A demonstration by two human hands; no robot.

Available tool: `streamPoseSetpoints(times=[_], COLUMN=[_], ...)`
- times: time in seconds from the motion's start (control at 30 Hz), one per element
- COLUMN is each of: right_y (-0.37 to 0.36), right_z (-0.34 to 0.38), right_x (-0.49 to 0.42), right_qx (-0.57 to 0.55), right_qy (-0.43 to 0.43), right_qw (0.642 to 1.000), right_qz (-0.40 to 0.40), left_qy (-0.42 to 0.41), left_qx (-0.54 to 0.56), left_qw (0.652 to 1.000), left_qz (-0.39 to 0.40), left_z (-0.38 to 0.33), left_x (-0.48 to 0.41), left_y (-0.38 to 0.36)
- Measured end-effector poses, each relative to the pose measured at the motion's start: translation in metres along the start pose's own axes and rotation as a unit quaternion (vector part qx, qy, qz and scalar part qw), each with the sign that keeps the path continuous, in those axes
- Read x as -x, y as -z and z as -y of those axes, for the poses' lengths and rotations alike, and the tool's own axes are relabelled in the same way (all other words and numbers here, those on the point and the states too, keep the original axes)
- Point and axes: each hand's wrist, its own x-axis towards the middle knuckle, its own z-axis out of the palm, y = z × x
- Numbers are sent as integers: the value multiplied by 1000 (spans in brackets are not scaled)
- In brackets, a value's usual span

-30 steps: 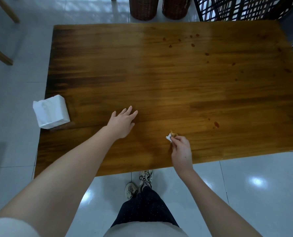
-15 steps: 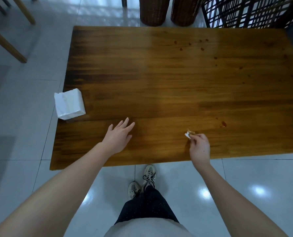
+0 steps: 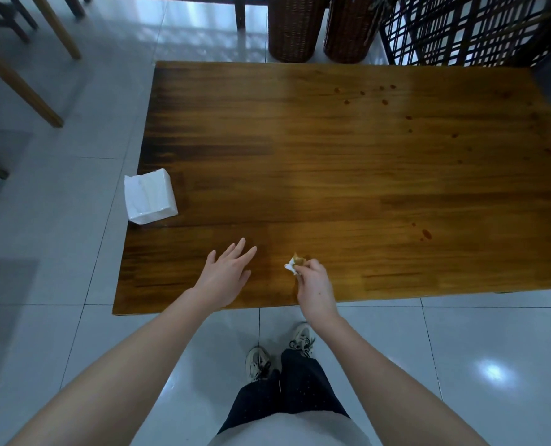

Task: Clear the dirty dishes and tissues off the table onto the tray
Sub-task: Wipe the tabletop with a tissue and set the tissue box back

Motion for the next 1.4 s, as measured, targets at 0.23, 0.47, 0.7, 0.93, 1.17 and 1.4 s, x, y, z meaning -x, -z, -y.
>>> streamPoseSetpoints(times=[0.23, 0.47, 0.7, 0.93, 1.17, 1.4], right_y=[13, 57, 86, 64, 28, 31], right_z=[-16, -75, -120, -83, -33, -31], right_x=[-6, -19, -24, -26, -29, -36], right_qx=[39, 20, -3, -46, -46, 16], right_qy=[3, -101, -144, -52, 38, 69], right_qw=[999, 992, 985, 997, 995, 996], right_qz=[-8, -68, -95, -16, 77, 55], left_qy=[10, 25, 49, 107, 146, 116], left_qx=[4, 13, -5, 2, 19, 26], left_qw=[1000, 1000, 999, 994, 989, 993], left_qz=[-5, -7, 1, 3, -12, -28], left_z=[4, -9, -45, -69, -54, -38], left_x=[2, 1, -4, 1, 14, 15], left_y=[0, 2, 4, -1, -6, 0])
